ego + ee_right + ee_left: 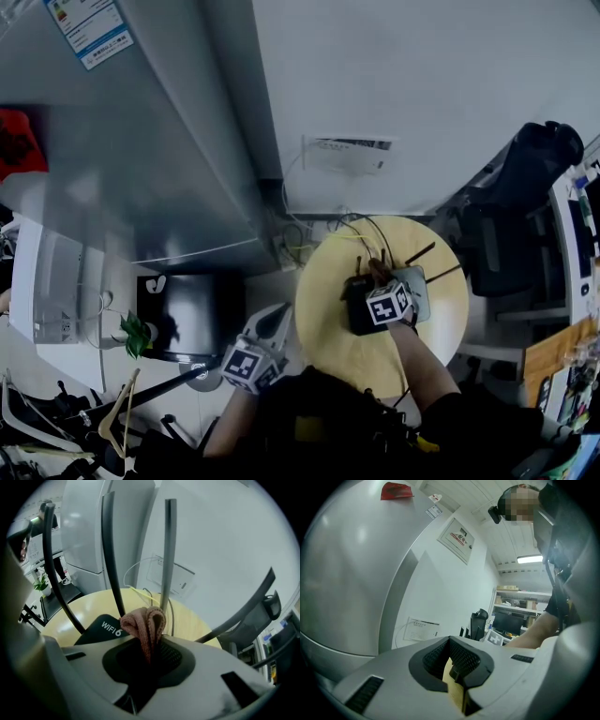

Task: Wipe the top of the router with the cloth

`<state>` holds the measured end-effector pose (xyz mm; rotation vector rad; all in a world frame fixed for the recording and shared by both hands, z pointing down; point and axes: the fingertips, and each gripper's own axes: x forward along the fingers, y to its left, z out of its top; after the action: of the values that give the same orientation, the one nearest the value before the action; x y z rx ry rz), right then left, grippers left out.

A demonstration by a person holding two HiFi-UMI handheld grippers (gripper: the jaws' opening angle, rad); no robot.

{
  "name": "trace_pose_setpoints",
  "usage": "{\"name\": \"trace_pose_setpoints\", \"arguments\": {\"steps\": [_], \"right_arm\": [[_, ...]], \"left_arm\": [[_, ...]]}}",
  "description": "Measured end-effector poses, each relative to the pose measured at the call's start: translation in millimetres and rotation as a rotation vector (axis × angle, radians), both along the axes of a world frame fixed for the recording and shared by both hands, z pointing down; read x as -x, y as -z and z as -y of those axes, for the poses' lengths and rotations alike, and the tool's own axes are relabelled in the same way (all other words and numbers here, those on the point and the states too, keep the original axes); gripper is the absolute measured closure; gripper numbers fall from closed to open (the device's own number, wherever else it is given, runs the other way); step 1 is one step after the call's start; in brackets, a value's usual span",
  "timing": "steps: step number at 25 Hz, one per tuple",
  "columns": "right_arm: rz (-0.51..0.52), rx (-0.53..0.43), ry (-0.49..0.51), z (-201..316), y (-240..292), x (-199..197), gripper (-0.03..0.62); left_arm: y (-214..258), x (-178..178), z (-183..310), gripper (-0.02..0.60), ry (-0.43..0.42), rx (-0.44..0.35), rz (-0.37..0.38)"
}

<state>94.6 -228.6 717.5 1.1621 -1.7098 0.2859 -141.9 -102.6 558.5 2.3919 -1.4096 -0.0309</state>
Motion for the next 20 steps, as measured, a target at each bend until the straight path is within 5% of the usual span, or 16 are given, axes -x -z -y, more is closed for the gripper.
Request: {"name": "trace_pose_setpoints", "arguments": {"steps": [7, 20], "right_arm": [[0.082, -0.038, -0.101, -2.5, -9.8, -9.2, 0.533], [0.2, -0.145, -0.118, -2.9, 18.6, 1.9, 0.533]], "left_arm": [[1.9, -1.0, -3.2, 0.58, -0.013, -0.011, 0.002], [9.7, -7.7, -19.2, 0.58, -0.037, -0.026, 0.008]]}}
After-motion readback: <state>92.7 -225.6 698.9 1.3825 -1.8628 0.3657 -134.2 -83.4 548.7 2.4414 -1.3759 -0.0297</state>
